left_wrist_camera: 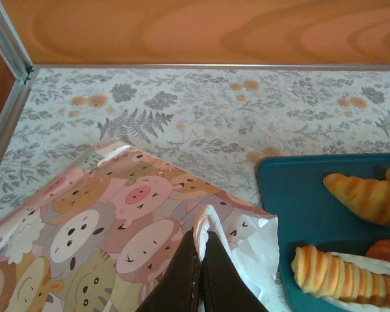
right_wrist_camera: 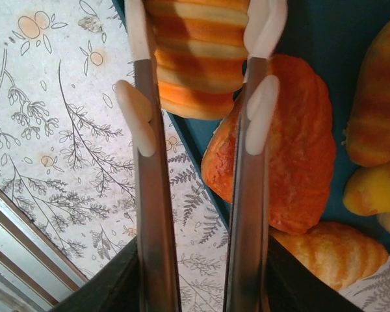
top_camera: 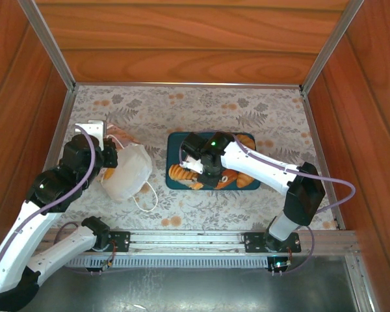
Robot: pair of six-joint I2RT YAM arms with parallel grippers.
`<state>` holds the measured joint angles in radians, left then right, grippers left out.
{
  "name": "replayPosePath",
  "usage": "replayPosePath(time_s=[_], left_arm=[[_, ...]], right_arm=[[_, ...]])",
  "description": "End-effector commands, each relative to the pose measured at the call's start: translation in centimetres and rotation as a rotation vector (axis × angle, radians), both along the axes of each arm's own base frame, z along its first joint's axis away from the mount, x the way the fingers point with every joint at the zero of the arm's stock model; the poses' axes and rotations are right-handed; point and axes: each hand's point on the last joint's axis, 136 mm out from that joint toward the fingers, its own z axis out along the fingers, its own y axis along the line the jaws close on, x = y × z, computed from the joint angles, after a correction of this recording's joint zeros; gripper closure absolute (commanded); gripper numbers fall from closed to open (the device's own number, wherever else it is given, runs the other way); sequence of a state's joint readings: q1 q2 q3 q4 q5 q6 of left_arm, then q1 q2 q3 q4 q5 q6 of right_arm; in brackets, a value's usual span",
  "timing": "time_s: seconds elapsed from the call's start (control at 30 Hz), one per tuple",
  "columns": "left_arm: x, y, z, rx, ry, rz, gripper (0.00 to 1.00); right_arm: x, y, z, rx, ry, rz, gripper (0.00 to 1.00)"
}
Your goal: Take the fake bread out of the paper bag
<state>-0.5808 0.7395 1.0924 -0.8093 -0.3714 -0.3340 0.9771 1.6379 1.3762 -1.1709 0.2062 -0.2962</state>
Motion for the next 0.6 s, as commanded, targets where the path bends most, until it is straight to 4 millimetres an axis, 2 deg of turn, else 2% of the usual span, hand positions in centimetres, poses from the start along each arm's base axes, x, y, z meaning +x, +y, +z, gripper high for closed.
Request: replayPosePath(time_s=[0.0,0.1,0.2,0.37,0.5,0.57], left_arm=[[0.0,0.2,1.0,0.009,-0.02,-0.001,1.0],[0.0,0.1,1.0,0.009,-0.018,-0.006,1.0],[0.0,0.1,1.0,0.009,-0.015,-0.007,1.0],[0.1,0.0,0.7,0.006,-0.007,-0.005,1.0],[0.0,-0.5,0.3,0.009,0.006,-0.036,1.0],[-0.1,0.1,0.2,0.044,-0.005,-0.024,1.0]], right_arm=[[-0.5,0.2,0.9,-0.004,0.009,0.077,0.54],[-0.2,0.4,0.8,0.002,-0.002,0.059,0.48],[-0.1,0.4,1.4,-0.005,-0.001,0.029,0.47],[0.7,1.4,4.6,0.118,-0.083,-0.01,0.46],[-0.1,1.8,6.9,0.243,-0.105,-0.009,0.46],[-1.6,2.3,7.4,0.325,-0.053,0.011,0.48]])
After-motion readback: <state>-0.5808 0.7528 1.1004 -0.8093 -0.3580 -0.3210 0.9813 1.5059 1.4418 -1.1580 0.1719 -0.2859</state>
